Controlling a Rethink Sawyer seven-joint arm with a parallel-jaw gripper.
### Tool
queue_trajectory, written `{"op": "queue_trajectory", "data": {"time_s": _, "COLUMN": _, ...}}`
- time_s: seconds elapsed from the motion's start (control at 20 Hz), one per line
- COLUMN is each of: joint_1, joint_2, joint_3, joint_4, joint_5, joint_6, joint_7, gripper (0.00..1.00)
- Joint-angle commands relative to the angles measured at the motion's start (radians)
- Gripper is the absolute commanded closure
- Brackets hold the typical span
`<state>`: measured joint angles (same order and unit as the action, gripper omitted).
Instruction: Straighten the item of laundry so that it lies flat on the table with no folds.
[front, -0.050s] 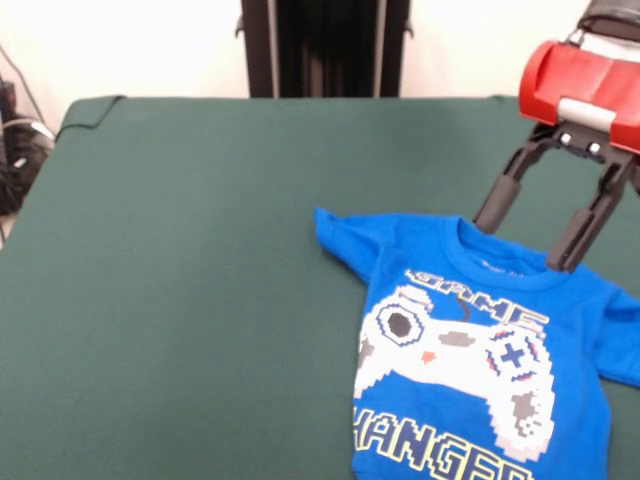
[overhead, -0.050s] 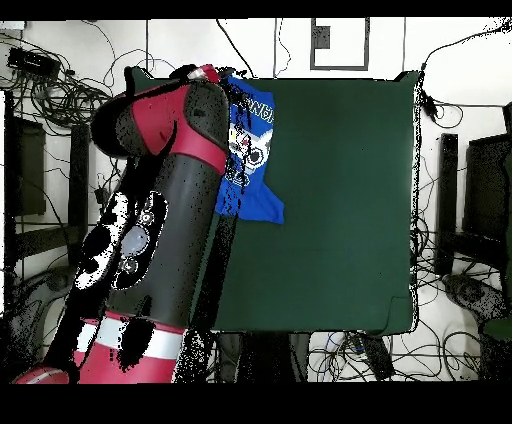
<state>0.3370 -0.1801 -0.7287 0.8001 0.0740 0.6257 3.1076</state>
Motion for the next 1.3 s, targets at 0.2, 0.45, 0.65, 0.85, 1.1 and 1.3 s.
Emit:
{"op": "queue_trajectory", "data": {"time_s": 0.2, "joint_1": 0.046, "joint_2": 0.075, "joint_3": 0.026, "joint_4": 0.095, "joint_5": -0.054, "joint_6": 0.166, "joint_7": 0.019, "gripper": 0.00}}
{"op": "queue_trajectory", "data": {"time_s": 0.45, "joint_1": 0.045, "joint_2": 0.073, "joint_3": 0.029, "joint_4": 0.106, "joint_5": -0.064, "joint_6": 0.150, "joint_7": 0.030, "gripper": 0.00}}
{"op": "queue_trajectory", "data": {"time_s": 0.65, "joint_1": 0.046, "joint_2": 0.078, "joint_3": 0.028, "joint_4": 0.118, "joint_5": -0.065, "joint_6": 0.110, "joint_7": 0.058, "gripper": 0.00}}
{"op": "queue_trajectory", "data": {"time_s": 0.85, "joint_1": 0.048, "joint_2": 0.075, "joint_3": 0.025, "joint_4": 0.127, "joint_5": -0.070, "joint_6": 0.102, "joint_7": 0.057, "gripper": 0.00}}
{"op": "queue_trajectory", "data": {"time_s": 1.1, "joint_1": 0.051, "joint_2": 0.075, "joint_3": 0.018, "joint_4": 0.133, "joint_5": -0.074, "joint_6": 0.105, "joint_7": 0.059, "gripper": 0.00}}
{"op": "queue_trajectory", "data": {"time_s": 1.3, "joint_1": 0.047, "joint_2": 0.065, "joint_3": 0.026, "joint_4": 0.143, "joint_5": -0.075, "joint_6": 0.096, "joint_7": 0.039, "gripper": 0.00}}
